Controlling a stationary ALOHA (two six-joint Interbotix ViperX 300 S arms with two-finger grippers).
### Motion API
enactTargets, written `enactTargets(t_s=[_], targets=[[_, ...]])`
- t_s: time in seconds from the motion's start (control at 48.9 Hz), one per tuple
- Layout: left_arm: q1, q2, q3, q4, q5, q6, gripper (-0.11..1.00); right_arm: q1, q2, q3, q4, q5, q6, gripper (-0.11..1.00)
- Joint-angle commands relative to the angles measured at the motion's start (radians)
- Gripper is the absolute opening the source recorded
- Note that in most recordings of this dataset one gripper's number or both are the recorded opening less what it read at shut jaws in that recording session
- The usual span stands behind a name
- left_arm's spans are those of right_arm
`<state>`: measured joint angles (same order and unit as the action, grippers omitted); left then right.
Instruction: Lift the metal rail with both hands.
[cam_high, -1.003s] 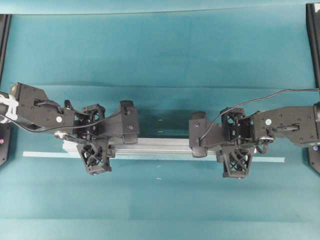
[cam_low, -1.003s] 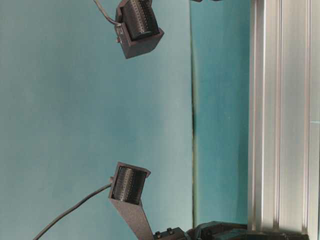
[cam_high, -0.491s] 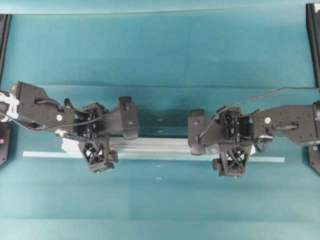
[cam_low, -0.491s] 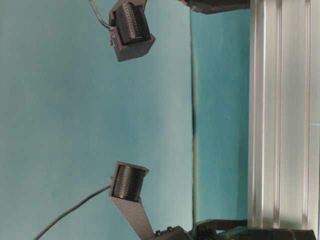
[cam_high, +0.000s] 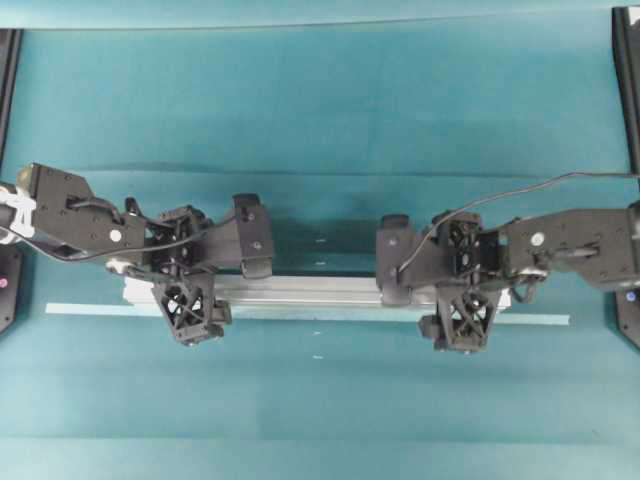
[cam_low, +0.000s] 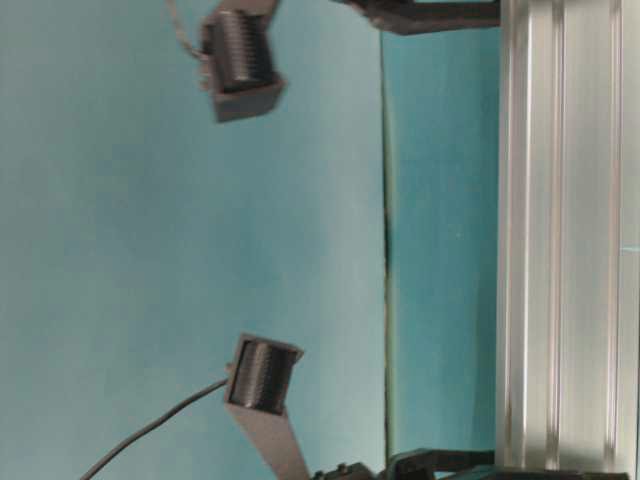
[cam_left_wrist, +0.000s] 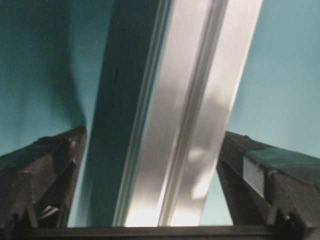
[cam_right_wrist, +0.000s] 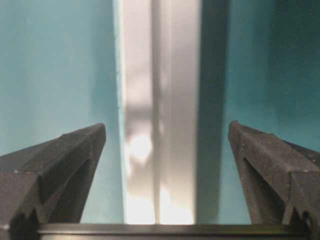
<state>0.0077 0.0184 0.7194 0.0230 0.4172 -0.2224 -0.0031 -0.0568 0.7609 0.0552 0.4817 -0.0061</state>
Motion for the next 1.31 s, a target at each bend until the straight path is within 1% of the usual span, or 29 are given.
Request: enactTargets(t_s=[0.0,0.327,0.43,0.696,0.941,1.146,1.289], targets=[[-0.002,-0.060,0.009,0.000,-0.018,0.000,0.93,-0.018,-0.055,-0.012,0.003,-0.006,0.003,0.98],[-0.002,-0.295,0.058,0.003,-0.021,0.011,0.93,-0.034,-0.255,-0.005,0.003,-0.008,0.005,0.98],[-0.002,-0.365,0.072,0.000,-0.021,0.012,0.93,-0.038,-0.302,-0.002,0.003,-0.006,0.005,0.98],[0.009,-0.492,0.081,0.003,-0.026,0.014,0.93,-0.064,-0.385,0.000,0.003,-0.029,0.002,0.98],[0.026,-0.575,0.089,0.000,-0.084,0.015,0.93,-0.089,-0.482,0.017,0.003,-0.126,0.002,0.98],[0.026,-0.629,0.100,0.003,-0.133,0.017,0.93,-0.097,-0.589,0.071,0.003,-0.242,0.003,0.98],[0.031,-0.666,0.109,0.003,-0.153,0.017,0.93,-0.097,-0.663,0.094,0.002,-0.267,0.002,0.98]])
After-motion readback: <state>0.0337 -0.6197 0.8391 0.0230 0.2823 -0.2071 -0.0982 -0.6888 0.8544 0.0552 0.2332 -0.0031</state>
